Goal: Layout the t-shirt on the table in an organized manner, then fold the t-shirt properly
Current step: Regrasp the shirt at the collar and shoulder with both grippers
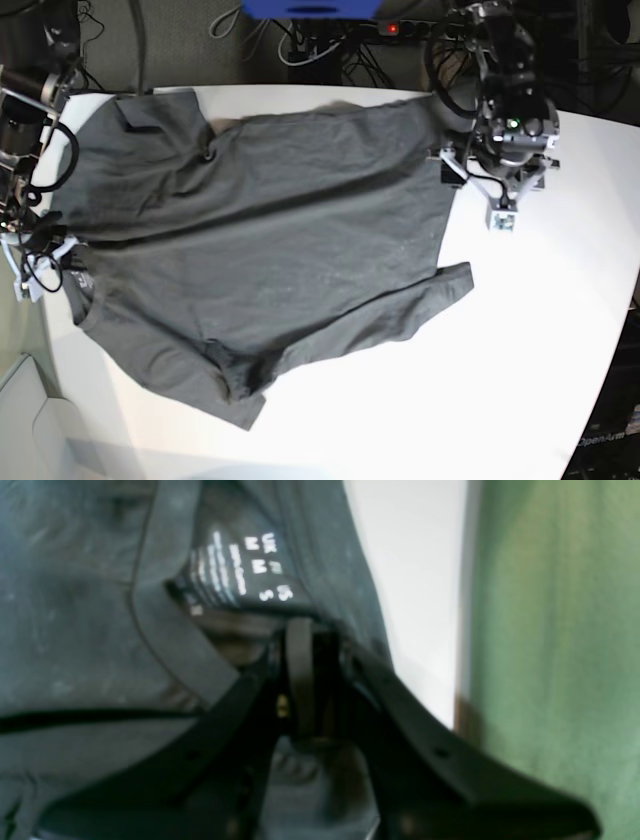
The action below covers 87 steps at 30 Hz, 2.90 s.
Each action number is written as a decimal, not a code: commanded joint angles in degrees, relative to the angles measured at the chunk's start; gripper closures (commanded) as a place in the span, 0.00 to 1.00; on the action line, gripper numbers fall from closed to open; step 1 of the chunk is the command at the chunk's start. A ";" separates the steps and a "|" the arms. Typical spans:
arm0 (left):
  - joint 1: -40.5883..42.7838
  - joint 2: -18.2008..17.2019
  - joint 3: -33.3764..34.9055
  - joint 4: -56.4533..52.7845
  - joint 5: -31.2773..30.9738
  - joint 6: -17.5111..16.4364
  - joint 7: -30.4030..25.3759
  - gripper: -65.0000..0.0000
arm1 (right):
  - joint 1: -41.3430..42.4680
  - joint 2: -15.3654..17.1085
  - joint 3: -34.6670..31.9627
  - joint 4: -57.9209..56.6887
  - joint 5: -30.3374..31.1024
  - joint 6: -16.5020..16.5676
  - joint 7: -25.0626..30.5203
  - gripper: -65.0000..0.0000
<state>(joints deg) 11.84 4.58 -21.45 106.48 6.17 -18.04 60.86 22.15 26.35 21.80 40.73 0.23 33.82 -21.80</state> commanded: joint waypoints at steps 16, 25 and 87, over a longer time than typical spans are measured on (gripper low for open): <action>14.23 -1.19 -0.04 6.71 -20.28 0.06 -1.12 0.33 | -8.22 -4.59 0.31 27.62 0.08 5.78 0.04 0.82; 17.83 -4.62 0.49 8.21 -28.90 0.06 -0.86 0.33 | -17.98 -10.39 0.22 44.68 -0.19 5.60 0.04 0.75; 5.26 -9.46 -3.38 -1.90 -27.67 10.17 3.97 0.99 | -30.99 -14.61 0.57 51.53 0.08 6.18 0.04 0.75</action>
<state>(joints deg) 18.57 -4.03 -24.53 103.00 -21.56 -8.29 66.17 -9.30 11.11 22.11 91.39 -0.64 39.86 -23.09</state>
